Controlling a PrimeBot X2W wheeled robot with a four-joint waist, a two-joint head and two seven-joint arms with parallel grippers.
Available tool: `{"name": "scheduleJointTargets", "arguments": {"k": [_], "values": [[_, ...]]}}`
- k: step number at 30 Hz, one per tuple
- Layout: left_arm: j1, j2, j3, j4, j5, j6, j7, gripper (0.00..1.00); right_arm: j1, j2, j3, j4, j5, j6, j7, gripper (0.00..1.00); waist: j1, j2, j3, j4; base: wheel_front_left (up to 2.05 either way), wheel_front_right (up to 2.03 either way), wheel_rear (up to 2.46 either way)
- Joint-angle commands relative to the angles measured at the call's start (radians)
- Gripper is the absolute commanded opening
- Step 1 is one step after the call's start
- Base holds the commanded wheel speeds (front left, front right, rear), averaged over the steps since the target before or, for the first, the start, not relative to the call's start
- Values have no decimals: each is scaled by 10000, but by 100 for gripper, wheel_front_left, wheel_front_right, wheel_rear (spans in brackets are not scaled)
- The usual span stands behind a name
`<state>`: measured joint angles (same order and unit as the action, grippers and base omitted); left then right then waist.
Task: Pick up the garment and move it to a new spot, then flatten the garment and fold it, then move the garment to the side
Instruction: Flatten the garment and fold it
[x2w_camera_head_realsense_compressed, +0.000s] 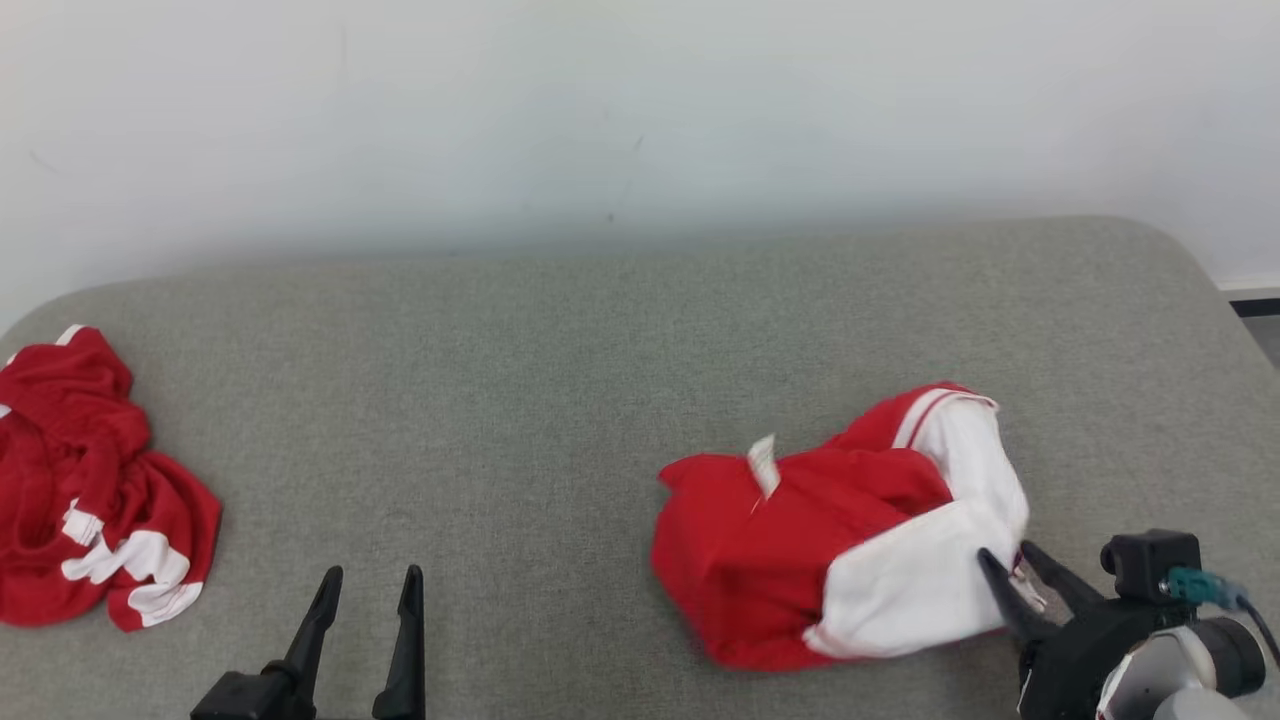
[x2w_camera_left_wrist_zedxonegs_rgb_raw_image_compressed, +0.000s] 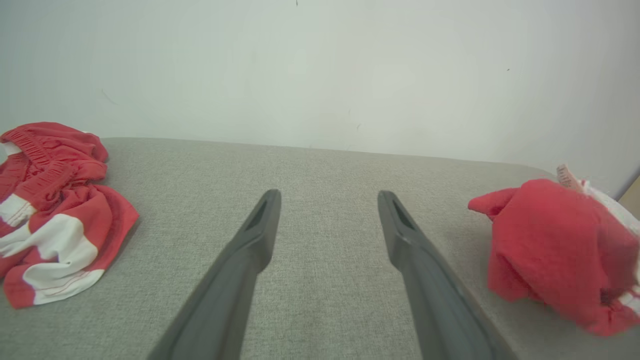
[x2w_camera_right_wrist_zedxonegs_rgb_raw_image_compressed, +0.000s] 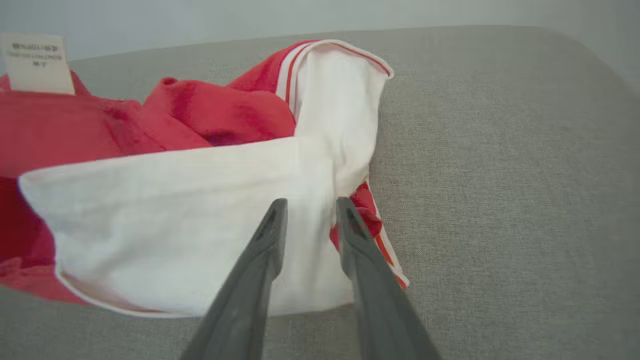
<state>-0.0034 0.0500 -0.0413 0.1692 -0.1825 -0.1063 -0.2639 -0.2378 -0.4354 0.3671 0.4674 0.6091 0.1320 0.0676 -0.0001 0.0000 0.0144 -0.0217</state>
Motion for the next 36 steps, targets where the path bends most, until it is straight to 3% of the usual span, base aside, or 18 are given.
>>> {"name": "scheduleJointTargets", "arguments": {"k": [1,10,18,29,36], "values": [[149,7,6,2,-50,-9,-8,100,483,395,-604,-425,-674,-26,-374,100,1,0,-212,-148,0,0,0],[326,8,-52,-7,-25,17,-8,100,1945,1849,-2645,-2290,-3358,-26,-2031,100,1,0,-485,-210,0,0,0],[486,7,-98,76,-17,-41,-8,100,3015,2979,-3412,-3354,-5352,-26,-3234,100,1,0,-749,-151,0,0,0],[683,7,52,156,144,-94,-8,100,3213,3545,-3459,-3517,-5328,-26,-3321,100,1,0,-943,-170,0,0,0],[-43,8,-689,1183,-12,-178,-4,100,3091,3637,-3424,-3250,-5087,-26,-3321,100,1,0,-778,-236,0,0,0]]}}
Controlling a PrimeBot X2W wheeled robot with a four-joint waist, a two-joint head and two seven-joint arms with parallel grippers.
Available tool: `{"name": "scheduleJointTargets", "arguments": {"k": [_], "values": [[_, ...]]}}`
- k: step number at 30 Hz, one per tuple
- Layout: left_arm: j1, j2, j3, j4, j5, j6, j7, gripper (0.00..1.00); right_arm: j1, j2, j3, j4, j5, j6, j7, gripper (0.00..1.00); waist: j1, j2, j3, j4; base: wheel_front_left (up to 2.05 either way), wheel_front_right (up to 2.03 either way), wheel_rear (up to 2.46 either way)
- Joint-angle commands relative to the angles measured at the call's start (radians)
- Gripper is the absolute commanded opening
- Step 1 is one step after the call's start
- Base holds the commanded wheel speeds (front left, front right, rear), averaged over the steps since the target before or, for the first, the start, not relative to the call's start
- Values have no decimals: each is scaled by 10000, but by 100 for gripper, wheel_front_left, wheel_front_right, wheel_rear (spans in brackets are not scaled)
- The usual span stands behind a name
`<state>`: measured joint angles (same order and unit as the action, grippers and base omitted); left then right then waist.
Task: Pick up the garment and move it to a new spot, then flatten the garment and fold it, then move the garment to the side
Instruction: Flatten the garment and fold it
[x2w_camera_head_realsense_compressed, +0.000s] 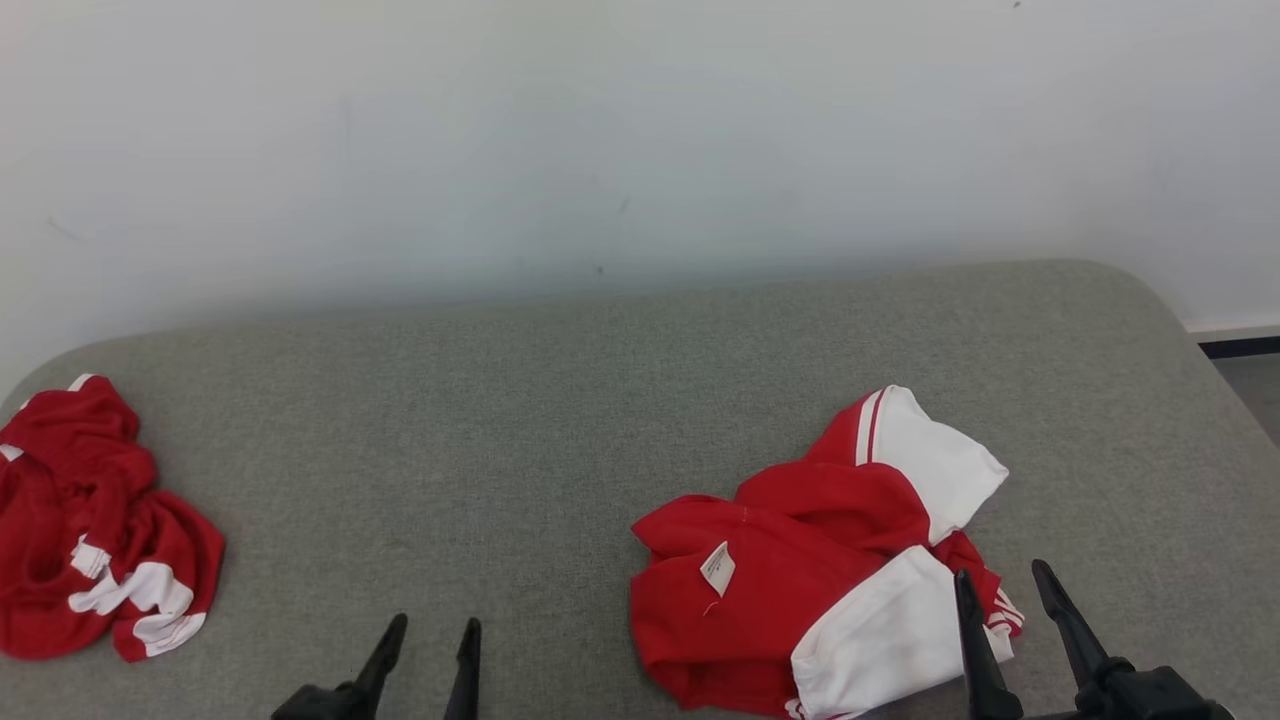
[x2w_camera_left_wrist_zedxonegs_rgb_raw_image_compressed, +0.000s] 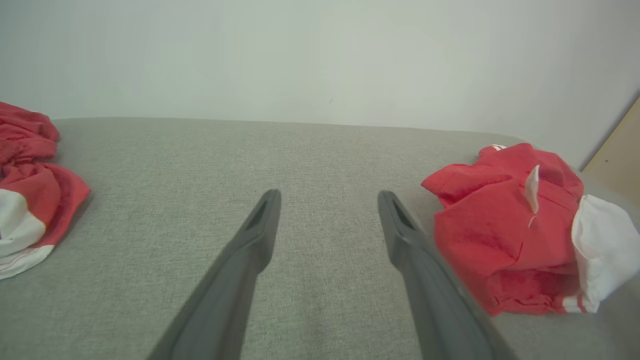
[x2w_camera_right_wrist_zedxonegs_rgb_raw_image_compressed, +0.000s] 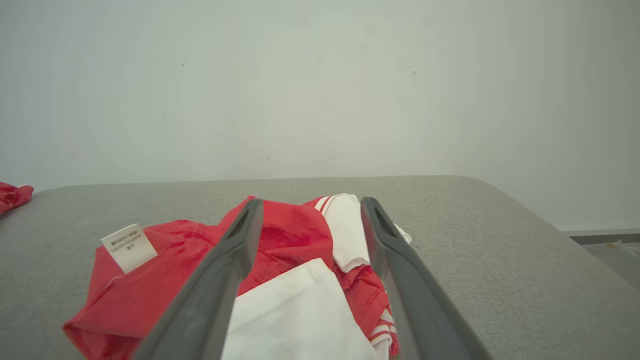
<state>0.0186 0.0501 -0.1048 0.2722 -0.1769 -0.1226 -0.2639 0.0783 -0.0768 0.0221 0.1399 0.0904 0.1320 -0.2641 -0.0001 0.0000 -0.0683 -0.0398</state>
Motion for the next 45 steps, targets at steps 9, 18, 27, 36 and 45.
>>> {"name": "scheduleJointTargets", "arguments": {"k": [9,18,27,36,45], "values": [[-2979,15,-2650,1913,-1183,-59,2419,100,-258,111,211,212,270,-26,-3,100,1,0,505,-863,0,0,0],[-4513,64,-3761,2543,-2049,-66,4791,100,-435,124,310,247,319,-26,-4,100,1,0,833,-1377,0,0,0],[-5464,8,-4170,2825,-3180,673,6580,100,-673,193,641,331,426,-26,-4,100,1,0,1044,-1729,0,0,0],[-5994,10,-5261,3368,-3413,1870,7381,44,-843,225,706,367,513,-26,-4,100,1,0,1186,-1899,0,0,0],[-6331,10,-4898,3273,-3530,2170,5577,0,-740,249,724,332,486,-26,-4,100,1,0,1054,-1716,0,0,0]]}}
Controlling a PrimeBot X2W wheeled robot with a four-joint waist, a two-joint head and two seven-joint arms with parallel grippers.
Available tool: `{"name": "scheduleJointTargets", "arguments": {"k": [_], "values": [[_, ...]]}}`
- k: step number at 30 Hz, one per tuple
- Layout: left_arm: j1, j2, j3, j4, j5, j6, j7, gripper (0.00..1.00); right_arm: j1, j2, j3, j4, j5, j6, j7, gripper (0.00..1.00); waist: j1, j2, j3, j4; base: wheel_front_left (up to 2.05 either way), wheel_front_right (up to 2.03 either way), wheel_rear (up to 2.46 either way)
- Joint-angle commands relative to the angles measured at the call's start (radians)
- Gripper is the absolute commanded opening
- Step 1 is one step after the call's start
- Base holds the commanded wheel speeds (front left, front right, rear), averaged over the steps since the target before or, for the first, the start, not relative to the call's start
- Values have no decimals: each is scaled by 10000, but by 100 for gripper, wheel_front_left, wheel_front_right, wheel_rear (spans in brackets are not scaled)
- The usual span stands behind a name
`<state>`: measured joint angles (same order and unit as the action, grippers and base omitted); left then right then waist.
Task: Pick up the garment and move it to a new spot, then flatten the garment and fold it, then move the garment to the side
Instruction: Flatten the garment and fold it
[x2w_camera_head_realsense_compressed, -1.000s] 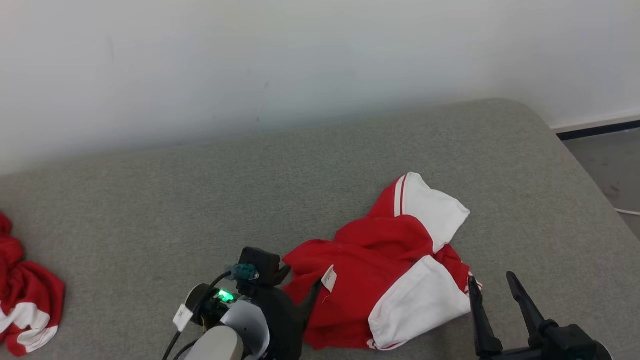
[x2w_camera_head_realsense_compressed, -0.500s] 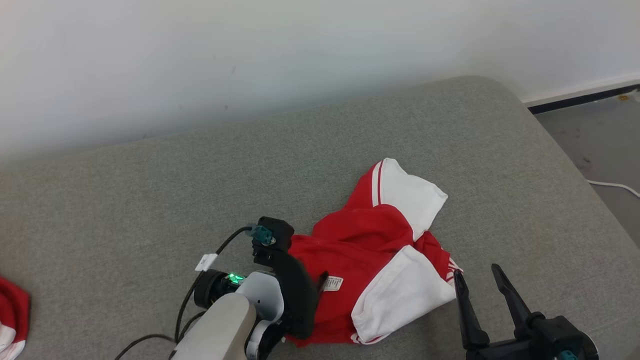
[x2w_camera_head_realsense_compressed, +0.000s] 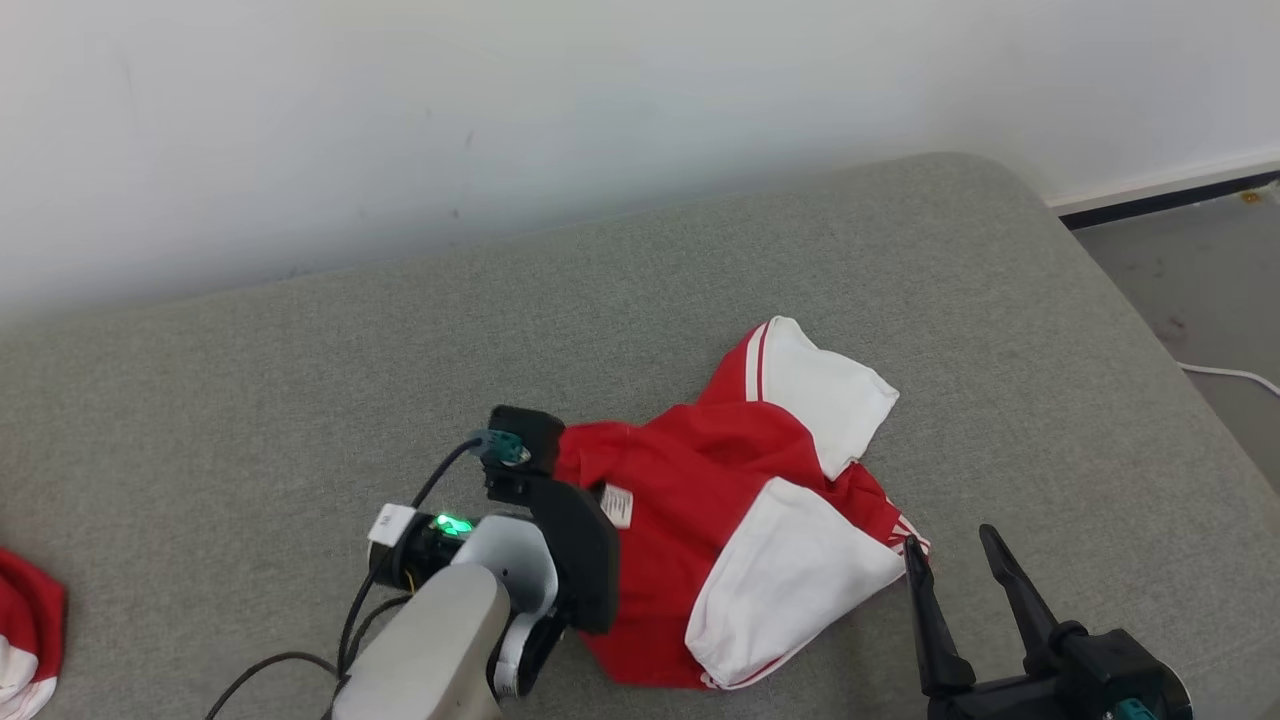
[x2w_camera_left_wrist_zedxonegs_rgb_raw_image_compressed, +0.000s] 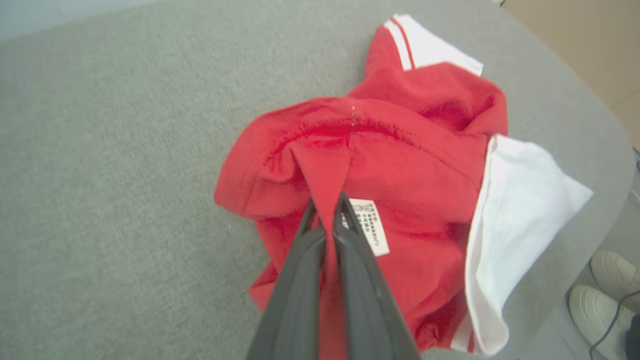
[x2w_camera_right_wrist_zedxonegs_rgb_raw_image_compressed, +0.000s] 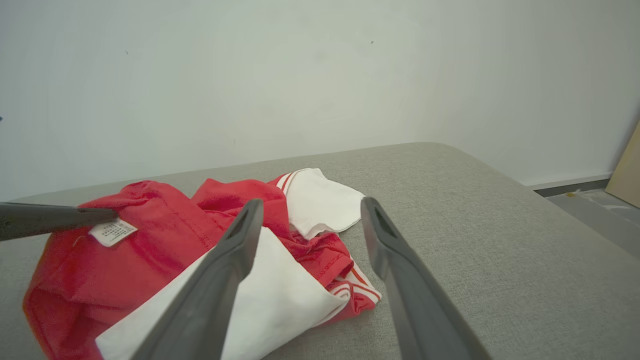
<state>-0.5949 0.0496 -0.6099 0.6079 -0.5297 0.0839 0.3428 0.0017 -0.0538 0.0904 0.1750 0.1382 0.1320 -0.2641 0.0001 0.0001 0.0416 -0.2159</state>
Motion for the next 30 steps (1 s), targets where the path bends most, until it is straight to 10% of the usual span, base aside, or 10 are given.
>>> {"name": "scheduleJointTargets", "arguments": {"k": [1,11,27,28,30], "values": [[-269,19,339,-119,-89,197,-975,0,17,20,58,-23,0,-26,-4,100,-1,-1,-57,59,0,0,0],[-223,351,2738,859,-1052,758,-5293,0,13,22,193,14,-16,-26,-4,100,-1,-1,-114,199,0,0,0],[2418,456,5335,1342,-1729,1104,-6087,0,152,-10,174,20,26,-26,-4,100,-1,-1,-295,963,0,0,0],[2597,404,5479,1224,-1676,1132,-6088,12,142,-10,196,28,36,-26,-4,100,-1,-1,-309,1019,0,0,0],[2860,334,5631,1088,-1583,1050,-6084,76,126,-7,188,40,54,-26,-4,100,-1,-1,-321,1135,0,0,0]]}}
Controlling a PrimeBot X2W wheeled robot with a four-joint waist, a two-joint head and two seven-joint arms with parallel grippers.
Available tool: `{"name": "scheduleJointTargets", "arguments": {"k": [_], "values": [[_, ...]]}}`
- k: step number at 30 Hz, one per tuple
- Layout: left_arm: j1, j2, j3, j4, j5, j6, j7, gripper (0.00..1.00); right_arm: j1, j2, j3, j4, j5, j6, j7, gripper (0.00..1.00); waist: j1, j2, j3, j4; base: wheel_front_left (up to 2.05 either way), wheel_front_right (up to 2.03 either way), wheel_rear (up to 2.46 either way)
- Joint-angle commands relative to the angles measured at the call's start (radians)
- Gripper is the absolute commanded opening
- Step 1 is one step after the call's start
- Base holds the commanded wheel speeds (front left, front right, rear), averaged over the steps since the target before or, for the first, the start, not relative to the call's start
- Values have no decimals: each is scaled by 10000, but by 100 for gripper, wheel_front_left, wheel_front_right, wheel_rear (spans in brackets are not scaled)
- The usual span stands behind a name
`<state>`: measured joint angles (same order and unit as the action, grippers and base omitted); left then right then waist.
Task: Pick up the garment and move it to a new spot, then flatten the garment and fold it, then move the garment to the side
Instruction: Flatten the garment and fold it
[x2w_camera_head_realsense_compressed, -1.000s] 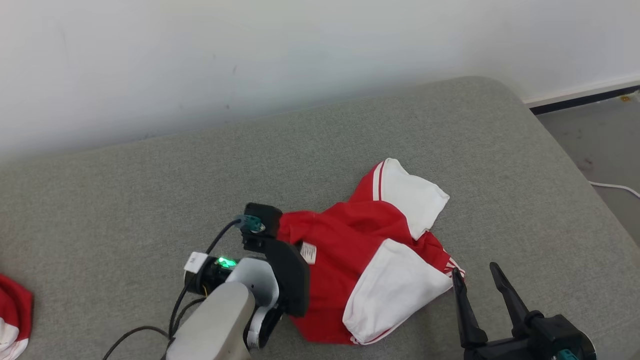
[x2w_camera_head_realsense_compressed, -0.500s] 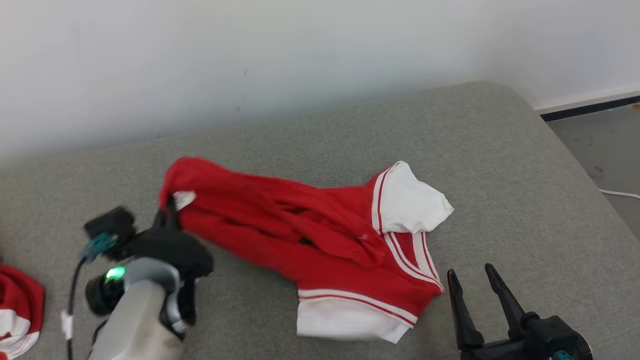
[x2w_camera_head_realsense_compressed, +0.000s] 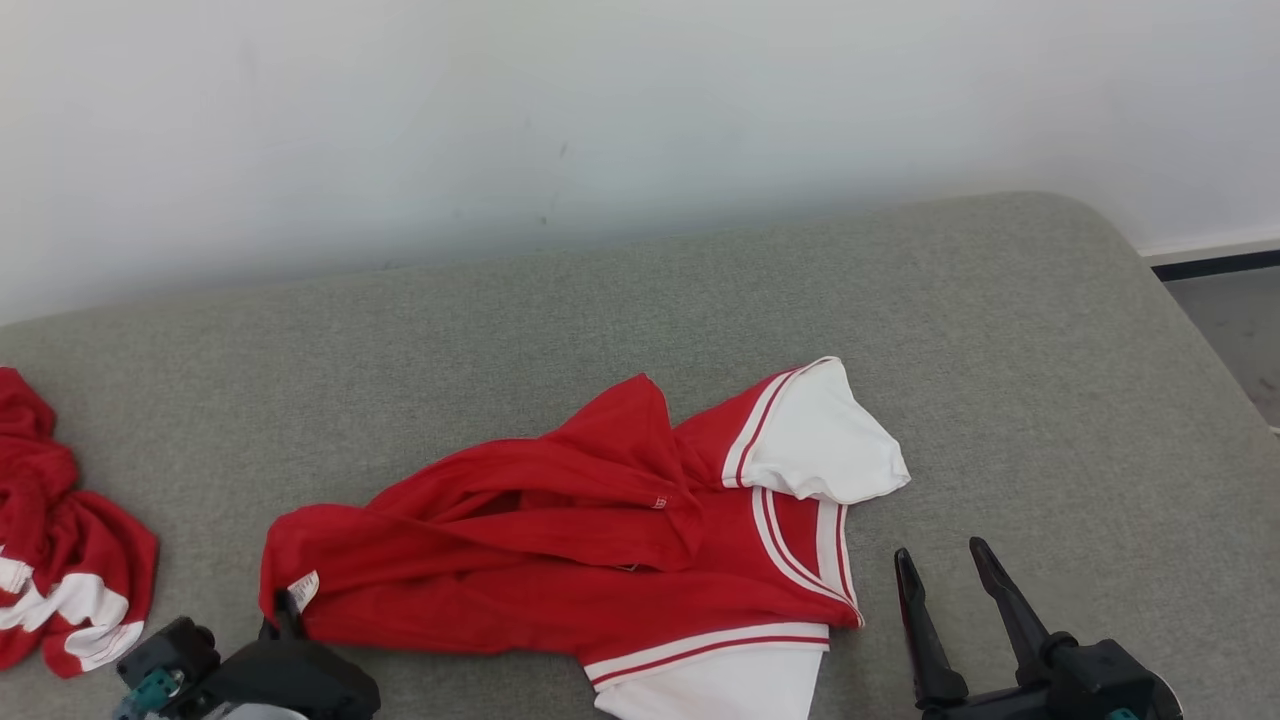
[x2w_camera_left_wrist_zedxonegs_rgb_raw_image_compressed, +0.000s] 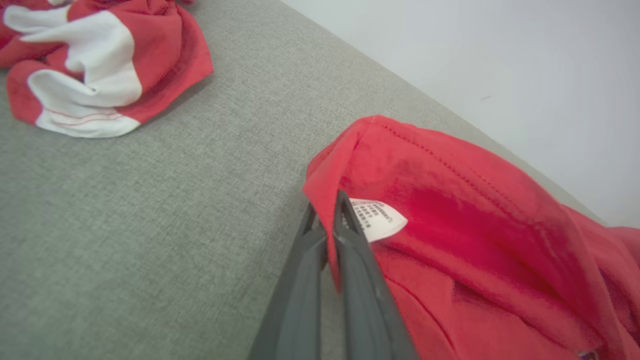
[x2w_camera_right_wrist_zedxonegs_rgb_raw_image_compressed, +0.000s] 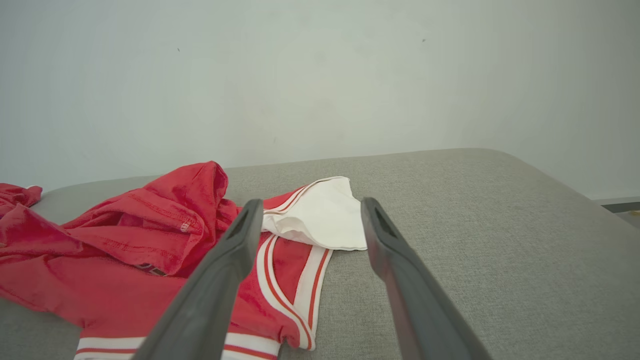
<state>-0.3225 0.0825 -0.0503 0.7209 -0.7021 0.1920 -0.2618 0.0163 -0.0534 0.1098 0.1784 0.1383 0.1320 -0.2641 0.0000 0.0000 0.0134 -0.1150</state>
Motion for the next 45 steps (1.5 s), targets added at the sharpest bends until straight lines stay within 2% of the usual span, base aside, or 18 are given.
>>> {"name": "scheduleJointTargets", "arguments": {"k": [1,5,8,14,19,22,27,36,39,45], "values": [[241,-19,88,-123,176,-67,-34,100,-20,-7,28,25,61,-26,-4,100,0,0,-54,161,0,0,0],[691,-74,166,-802,797,-413,-32,100,29,1,-7,53,103,-26,-4,100,0,0,-99,290,0,0,0],[1174,-63,375,-1855,1537,-690,-25,100,73,10,-49,53,128,-26,-4,100,0,0,-143,353,0,0,0],[2126,-15,661,-4399,3367,-1518,-26,100,133,19,-272,8,120,-26,-4,100,0,0,-267,481,0,0,0],[2778,-58,643,-5733,4541,-2039,-27,100,185,25,-480,-16,69,-26,-4,100,0,0,-442,567,0,0,0],[3110,-81,653,-6037,5039,-2252,-27,100,217,30,-497,-13,42,-26,-4,100,0,0,-550,594,0,0,0],[3541,-114,573,-5979,5525,-2361,-27,100,289,31,-501,64,42,-26,-4,100,0,0,-714,641,0,0,0],[3952,-224,801,-5785,5672,-2512,-27,100,189,-84,-507,441,128,-26,91,100,0,0,-795,847,0,0,0],[3894,-258,820,-5756,5683,-2544,-27,100,-172,-152,-512,966,444,-26,1009,100,0,0,-702,897,0,0,0],[3722,-294,627,-5726,5645,-2612,-27,100,-1385,-334,-525,2330,1196,-26,4199,100,0,0,-353,1052,0,0,0]]}}
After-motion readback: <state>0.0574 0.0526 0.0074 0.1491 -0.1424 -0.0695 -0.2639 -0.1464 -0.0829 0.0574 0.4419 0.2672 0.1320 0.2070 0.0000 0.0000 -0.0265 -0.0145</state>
